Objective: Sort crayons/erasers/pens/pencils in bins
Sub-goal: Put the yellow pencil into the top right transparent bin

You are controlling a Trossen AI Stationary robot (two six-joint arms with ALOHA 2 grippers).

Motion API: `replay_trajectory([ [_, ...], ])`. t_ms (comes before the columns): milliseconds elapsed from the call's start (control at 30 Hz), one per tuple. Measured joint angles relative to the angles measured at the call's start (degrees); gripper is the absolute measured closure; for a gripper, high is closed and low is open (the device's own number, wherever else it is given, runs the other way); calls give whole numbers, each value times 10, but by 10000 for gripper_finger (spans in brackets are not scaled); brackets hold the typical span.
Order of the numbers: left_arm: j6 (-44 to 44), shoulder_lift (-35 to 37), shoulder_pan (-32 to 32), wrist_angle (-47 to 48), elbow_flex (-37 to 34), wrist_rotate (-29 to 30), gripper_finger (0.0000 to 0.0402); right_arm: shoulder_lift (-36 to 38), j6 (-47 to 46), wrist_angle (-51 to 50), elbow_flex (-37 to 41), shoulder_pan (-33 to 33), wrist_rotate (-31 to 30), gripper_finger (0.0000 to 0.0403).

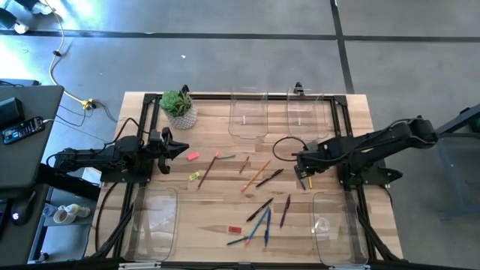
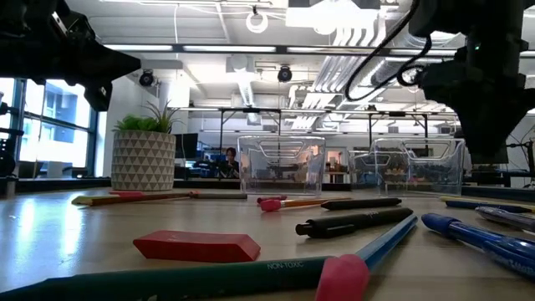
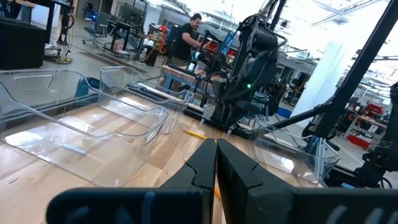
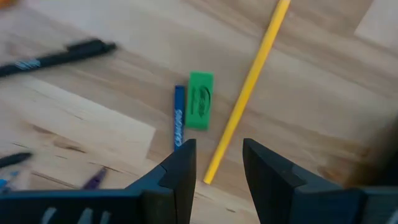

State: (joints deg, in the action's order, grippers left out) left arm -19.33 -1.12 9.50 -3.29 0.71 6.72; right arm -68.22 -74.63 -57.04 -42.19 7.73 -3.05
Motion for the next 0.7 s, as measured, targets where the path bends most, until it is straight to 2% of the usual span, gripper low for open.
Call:
replay_trajectory([
  [700,-2,0,0,0,0,0,398,-109,-21,30,0,12,42,279],
])
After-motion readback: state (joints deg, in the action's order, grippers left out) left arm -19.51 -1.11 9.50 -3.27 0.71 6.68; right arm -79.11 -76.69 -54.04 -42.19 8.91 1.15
